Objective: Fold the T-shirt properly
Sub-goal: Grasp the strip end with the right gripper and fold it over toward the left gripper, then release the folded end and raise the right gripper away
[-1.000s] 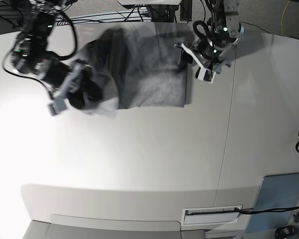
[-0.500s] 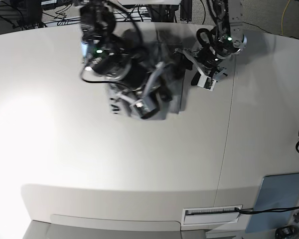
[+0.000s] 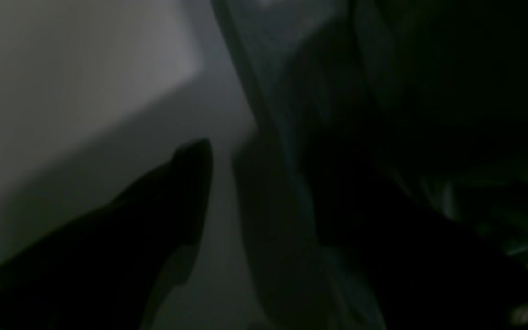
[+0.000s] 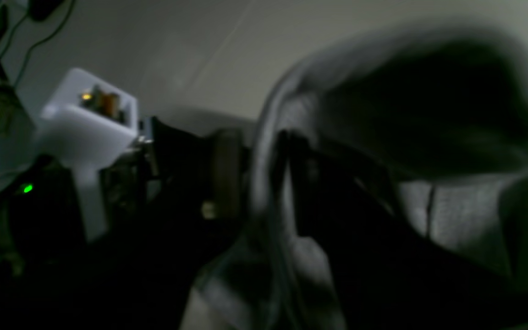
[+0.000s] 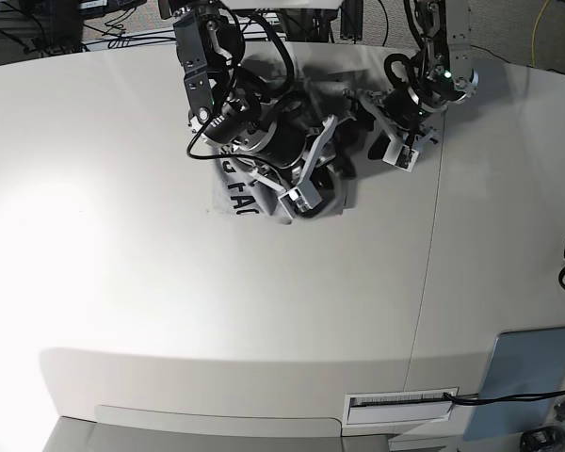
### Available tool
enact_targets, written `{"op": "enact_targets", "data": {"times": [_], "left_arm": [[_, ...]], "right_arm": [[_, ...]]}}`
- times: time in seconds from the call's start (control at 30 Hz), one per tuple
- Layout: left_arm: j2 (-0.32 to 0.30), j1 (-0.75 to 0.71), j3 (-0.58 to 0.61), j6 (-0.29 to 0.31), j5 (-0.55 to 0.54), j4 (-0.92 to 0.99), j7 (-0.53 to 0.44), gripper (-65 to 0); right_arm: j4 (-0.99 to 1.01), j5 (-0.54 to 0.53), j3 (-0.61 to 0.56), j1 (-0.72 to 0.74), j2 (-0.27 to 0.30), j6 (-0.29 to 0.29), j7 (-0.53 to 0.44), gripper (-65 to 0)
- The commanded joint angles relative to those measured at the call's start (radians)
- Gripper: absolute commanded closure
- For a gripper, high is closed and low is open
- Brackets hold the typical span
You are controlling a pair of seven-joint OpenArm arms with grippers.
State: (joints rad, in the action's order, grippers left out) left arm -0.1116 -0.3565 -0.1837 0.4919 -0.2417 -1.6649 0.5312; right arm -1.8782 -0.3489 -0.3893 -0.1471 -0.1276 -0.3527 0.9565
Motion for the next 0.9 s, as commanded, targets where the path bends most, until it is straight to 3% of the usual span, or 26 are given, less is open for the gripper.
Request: {"op": "enact_targets", "data": {"times": [0.0,0.13,0.23,0.37,0.43,0.53,0.73,0.87], "left_arm": [[-0.013,-0.012,-0.002,-0.019,0.039,0.002,0.063,-35.4],[-0.031,-0.011,-0.002,-0.021,0.039,0.001,0.063,-35.4],[-0.054,-0.012,-0.003,-0.023,0.039,-0.008,0.063,-35.4],[-0.095,-0.013,-0.003,-0.048,0.035,-0.056,0.063,-35.4],[-0.112,-0.015,-0.003,-0.080,0.015,-0.100,0.063,-35.4],[-0.130,-0.021,-0.003,-0.082,-0.044,-0.196,0.079,-35.4],[-0.129,-0.051,0.006,0.001,-0.219,-0.421,0.134,-35.4],[-0.129,-0.053,0.099,-0.011,-0.253,-0.459,0.156,-35.4]], "right_arm": [[-0.019,-0.043,-0.005,0.011,-0.011,-0.018,-0.025,-22.8],[-0.019,-0.175,-0.004,0.011,-0.011,-0.071,-0.031,-23.0],[-0.032,-0.208,0.001,0.011,-0.011,-0.088,-0.037,-23.0],[-0.100,-0.146,0.062,0.011,-0.011,-0.076,-0.029,-22.9],[-0.142,-0.072,0.122,0.011,-0.011,-0.057,-0.016,-22.9],[-0.180,0.004,0.243,0.011,-0.005,-0.032,0.006,-22.9],[-0.182,0.010,0.513,0.005,0.097,-0.031,0.038,-22.9],[-0.182,0.008,0.671,-0.036,0.190,-0.031,0.038,-22.9]]}}
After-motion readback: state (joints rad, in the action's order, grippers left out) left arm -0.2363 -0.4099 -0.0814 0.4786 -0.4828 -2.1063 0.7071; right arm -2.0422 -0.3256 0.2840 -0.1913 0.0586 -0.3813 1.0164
